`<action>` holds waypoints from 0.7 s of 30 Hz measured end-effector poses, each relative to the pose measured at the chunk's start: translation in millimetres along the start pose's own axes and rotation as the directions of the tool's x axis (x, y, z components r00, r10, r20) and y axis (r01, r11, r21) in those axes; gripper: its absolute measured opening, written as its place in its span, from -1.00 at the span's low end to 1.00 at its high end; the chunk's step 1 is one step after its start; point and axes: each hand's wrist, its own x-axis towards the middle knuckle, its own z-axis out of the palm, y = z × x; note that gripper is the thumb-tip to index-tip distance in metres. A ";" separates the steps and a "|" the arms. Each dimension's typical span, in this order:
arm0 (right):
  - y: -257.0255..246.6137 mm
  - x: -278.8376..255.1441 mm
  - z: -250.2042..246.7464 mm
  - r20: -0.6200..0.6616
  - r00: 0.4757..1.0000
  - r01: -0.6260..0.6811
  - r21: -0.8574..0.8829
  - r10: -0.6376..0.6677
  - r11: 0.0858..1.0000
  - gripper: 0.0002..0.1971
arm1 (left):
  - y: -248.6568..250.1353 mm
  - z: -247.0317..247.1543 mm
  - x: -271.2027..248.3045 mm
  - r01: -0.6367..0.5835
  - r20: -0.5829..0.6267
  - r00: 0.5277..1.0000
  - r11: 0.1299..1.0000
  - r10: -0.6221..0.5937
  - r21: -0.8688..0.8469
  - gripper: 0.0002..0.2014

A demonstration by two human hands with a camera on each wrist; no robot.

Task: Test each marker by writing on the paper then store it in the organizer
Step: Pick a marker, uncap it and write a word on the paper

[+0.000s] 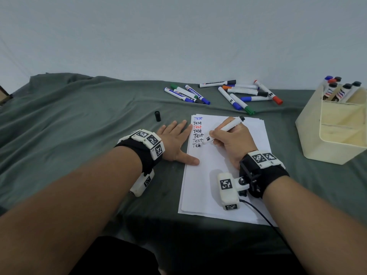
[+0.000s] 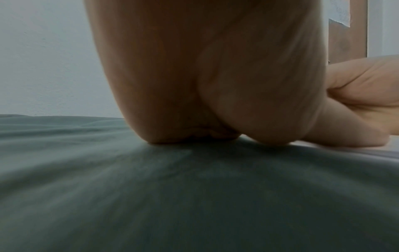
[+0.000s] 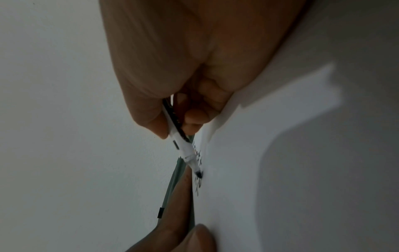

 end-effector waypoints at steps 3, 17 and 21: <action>1.5 2.0 -1.9 -0.043 0.999 -0.005 0.010 0.005 1.000 -0.86 | -0.2 0.3 0.4 0.001 0.001 1.000 1.000 -0.001 -0.003 0.28; 6.2 5.7 -2.7 -0.051 0.998 -0.025 0.057 0.028 0.998 -0.91 | 1.2 -1.9 -1.6 0.004 0.004 1.000 1.000 -0.004 0.001 0.27; 6.4 4.1 -2.3 -0.026 1.000 0.000 0.042 0.001 0.999 -0.88 | 0.9 -1.5 -1.0 0.007 0.007 1.000 1.000 -0.007 0.004 0.27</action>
